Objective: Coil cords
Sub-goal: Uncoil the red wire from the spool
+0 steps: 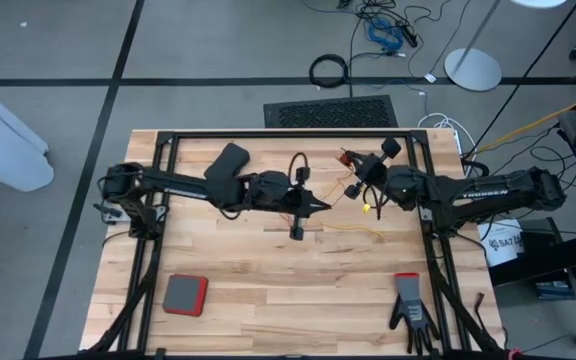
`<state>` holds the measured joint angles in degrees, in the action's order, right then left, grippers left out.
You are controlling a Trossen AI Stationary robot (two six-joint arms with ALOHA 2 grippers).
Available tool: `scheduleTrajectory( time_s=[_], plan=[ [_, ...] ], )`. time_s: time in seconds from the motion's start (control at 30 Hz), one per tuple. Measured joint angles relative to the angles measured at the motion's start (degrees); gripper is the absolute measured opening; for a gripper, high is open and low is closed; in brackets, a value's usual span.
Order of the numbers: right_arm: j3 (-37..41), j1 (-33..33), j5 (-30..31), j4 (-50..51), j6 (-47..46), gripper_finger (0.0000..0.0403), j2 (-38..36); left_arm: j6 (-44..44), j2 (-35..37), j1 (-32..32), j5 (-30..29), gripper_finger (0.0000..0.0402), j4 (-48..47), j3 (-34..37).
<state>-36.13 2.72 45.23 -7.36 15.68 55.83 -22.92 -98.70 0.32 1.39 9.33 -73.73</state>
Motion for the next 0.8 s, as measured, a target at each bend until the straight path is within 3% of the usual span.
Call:
scheduleTrajectory(
  time_s=[0.13, 0.53, 0.63, 0.8],
  plan=[
    [0.0, 0.0, 0.0, 2.3, -1.3, 0.0, 0.0, -1.0, 3.8, -0.3, -1.6, 0.0, -3.7, 0.0],
    [0.0, -0.3, -0.4, 6.0, -4.5, 0.0, -0.1, -3.4, 11.4, 0.5, -18.4, 0.0, -22.4, 0.1],
    [0.0, -0.9, -0.4, 5.6, -4.6, 0.0, -0.6, -2.9, 11.4, 1.8, -22.4, 0.0, -23.9, 2.5],
    [0.0, -2.1, -0.6, 4.0, -4.5, 0.0, -2.7, 0.7, 10.4, 5.4, -23.0, 0.0, -23.4, 7.4]
  ],
)
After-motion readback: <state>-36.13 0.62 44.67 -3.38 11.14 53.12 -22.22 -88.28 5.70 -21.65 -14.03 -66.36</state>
